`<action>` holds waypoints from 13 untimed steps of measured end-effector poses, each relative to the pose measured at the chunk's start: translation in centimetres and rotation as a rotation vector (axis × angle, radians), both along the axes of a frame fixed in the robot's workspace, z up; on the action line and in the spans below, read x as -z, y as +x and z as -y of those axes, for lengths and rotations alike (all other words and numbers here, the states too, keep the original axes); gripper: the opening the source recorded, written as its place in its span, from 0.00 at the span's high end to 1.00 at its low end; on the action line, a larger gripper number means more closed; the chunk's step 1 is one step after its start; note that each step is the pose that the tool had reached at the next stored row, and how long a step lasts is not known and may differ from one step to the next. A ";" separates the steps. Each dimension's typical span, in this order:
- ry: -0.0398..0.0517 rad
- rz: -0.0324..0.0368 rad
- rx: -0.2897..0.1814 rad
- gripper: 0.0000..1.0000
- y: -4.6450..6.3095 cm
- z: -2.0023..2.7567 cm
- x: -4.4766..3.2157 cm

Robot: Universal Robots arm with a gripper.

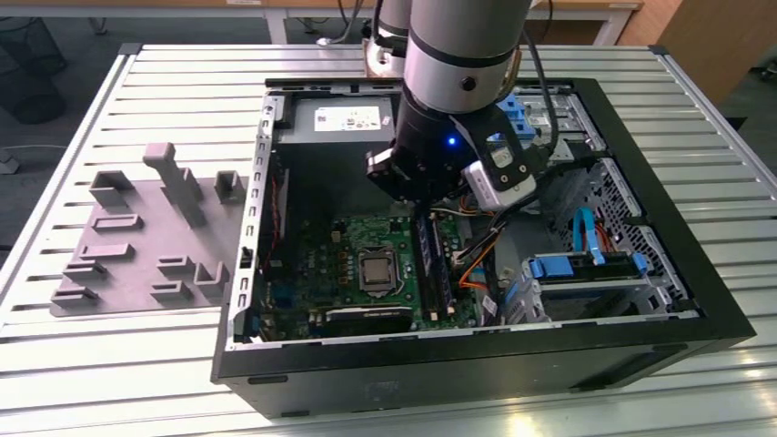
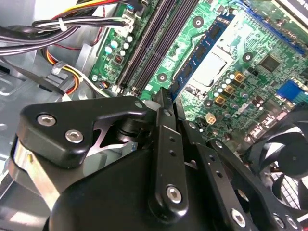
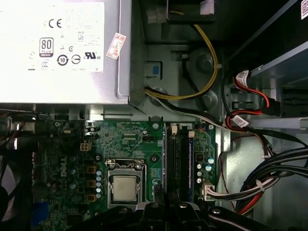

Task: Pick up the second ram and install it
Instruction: 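Insert the second ram into the second slot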

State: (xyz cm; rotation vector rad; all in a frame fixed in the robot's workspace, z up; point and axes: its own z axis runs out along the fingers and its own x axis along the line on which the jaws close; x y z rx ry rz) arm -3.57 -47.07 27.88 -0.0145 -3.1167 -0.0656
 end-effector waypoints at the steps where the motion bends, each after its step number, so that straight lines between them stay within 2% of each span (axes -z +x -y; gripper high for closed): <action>1: 0.0001 0.0000 0.000 0.86 0.0 0.00 0.18; 10: 0.0001 0.0000 0.000 0.86 0.1 0.01 1.81; 13: -0.0001 -0.0001 0.000 0.86 0.1 0.02 2.04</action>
